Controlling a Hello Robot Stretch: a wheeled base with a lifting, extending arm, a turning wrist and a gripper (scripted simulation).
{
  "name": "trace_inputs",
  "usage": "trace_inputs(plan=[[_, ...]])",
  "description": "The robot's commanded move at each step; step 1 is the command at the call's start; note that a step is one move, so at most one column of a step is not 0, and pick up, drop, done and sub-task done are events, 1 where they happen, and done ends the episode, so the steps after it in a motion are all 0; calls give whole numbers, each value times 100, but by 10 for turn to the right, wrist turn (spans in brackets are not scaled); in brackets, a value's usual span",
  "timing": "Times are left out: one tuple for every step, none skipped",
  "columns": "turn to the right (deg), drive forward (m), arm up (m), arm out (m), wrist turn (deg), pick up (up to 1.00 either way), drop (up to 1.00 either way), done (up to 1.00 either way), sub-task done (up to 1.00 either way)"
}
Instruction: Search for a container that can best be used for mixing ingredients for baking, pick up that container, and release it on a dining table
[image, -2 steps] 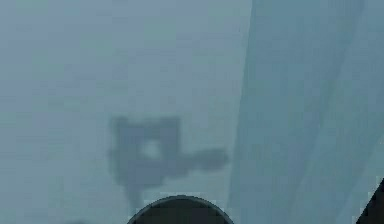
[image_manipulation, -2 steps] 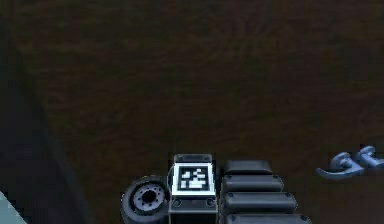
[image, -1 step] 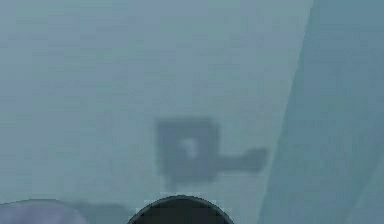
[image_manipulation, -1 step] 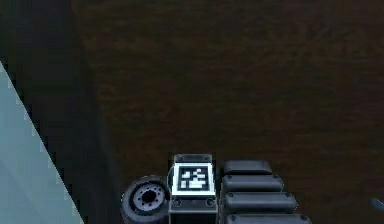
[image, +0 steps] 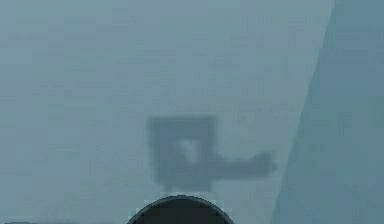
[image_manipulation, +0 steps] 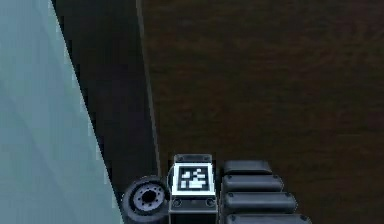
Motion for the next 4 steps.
trace_inputs(plan=[[-450,0,0,0,0,0,0,0,0],[-450,0,0,0,0,0,0,0,0],[-450,0,0,0,0,0,0,0,0],[-270,0,0,0,0,0,0,0,0]])
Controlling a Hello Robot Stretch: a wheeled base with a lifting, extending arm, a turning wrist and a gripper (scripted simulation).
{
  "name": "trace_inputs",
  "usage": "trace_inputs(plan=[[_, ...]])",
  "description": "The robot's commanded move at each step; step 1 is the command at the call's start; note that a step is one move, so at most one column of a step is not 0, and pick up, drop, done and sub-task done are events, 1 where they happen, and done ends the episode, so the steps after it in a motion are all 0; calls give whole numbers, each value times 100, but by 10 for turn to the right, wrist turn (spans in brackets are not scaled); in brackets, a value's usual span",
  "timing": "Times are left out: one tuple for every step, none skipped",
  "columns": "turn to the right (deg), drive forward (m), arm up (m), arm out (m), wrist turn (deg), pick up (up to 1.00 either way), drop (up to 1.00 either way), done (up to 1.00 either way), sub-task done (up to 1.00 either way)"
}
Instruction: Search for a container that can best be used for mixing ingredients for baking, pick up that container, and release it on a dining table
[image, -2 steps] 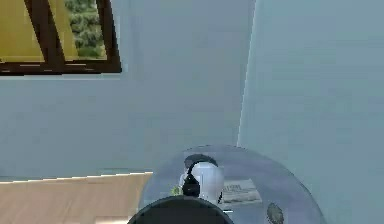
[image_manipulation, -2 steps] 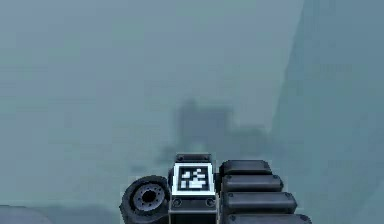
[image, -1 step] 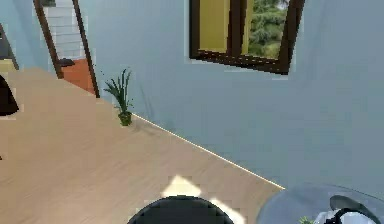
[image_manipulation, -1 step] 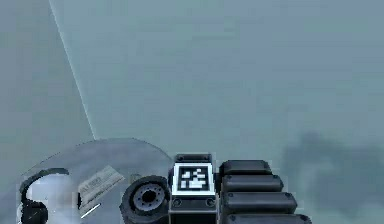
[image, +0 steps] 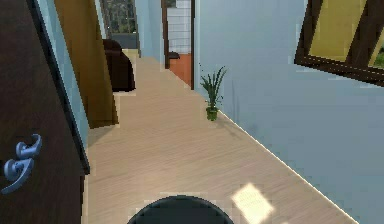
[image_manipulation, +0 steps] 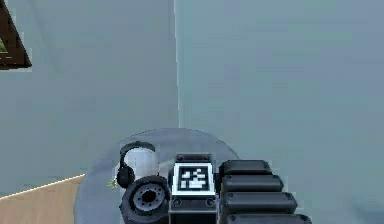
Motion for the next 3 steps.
trace_inputs(plan=[[0,0,0,28,0,0,0,0,0],[0,0,0,0,450,0,0,0,0],[0,0,0,0,450,0,0,0,0]])
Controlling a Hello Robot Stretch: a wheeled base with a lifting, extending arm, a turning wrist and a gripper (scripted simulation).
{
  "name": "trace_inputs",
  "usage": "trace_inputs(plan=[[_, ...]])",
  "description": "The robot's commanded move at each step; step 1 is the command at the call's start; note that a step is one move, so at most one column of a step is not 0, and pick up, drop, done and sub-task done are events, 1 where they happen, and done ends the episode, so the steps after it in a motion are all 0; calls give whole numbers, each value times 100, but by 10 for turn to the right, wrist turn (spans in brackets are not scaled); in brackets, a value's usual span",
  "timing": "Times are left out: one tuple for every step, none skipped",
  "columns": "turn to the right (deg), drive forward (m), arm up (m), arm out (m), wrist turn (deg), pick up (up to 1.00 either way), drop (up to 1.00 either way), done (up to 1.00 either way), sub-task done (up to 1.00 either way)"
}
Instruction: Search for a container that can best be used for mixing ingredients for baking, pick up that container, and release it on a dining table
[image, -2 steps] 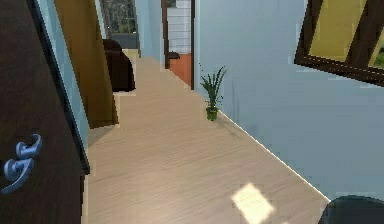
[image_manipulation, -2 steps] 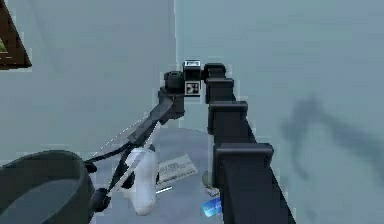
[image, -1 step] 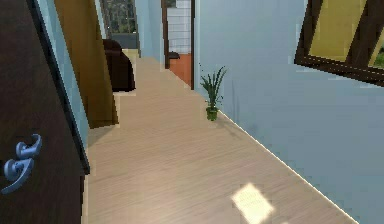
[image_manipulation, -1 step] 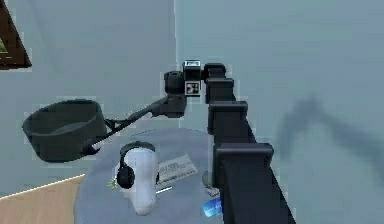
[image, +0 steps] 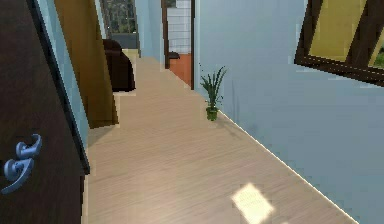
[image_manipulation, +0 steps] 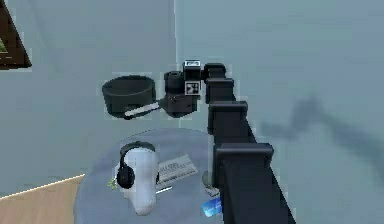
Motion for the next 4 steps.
trace_inputs(plan=[[0,0,0,0,270,0,0,0,0],[0,0,-30,0,0,0,0,0,0],[0,0,0,0,0,0,100,0,0],[0,0,10,0,0,0,0,0,0]])
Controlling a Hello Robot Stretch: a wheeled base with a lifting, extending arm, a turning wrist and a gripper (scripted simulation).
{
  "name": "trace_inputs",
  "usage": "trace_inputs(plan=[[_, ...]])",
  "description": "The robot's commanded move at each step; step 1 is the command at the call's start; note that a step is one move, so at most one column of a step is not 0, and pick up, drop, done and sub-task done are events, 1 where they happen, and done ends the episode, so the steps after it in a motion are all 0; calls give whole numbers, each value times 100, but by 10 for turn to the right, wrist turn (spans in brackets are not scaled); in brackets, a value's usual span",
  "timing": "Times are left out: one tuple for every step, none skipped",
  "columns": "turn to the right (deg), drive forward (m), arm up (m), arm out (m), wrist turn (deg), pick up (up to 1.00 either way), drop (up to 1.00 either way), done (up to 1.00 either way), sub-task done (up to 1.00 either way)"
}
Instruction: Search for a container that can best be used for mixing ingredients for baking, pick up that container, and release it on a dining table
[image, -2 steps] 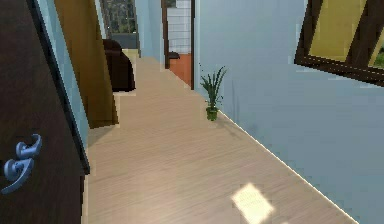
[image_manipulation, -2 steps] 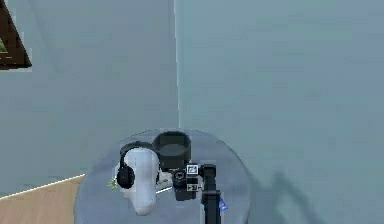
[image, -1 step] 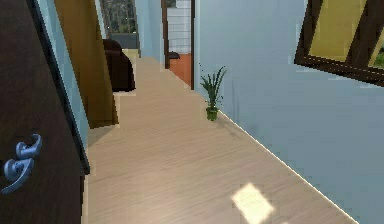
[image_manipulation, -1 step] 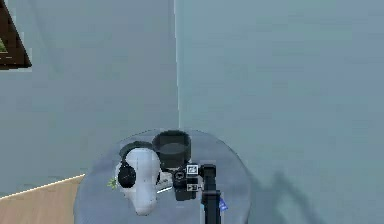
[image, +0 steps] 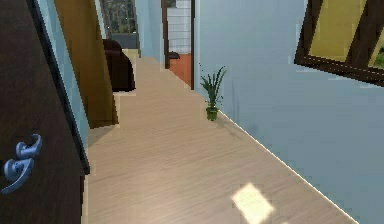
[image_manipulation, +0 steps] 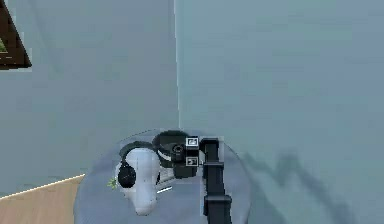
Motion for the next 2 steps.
trace_inputs(plan=[[0,0,0,-8,0,0,0,0,0],[0,0,0,0,0,0,0,100,0]])
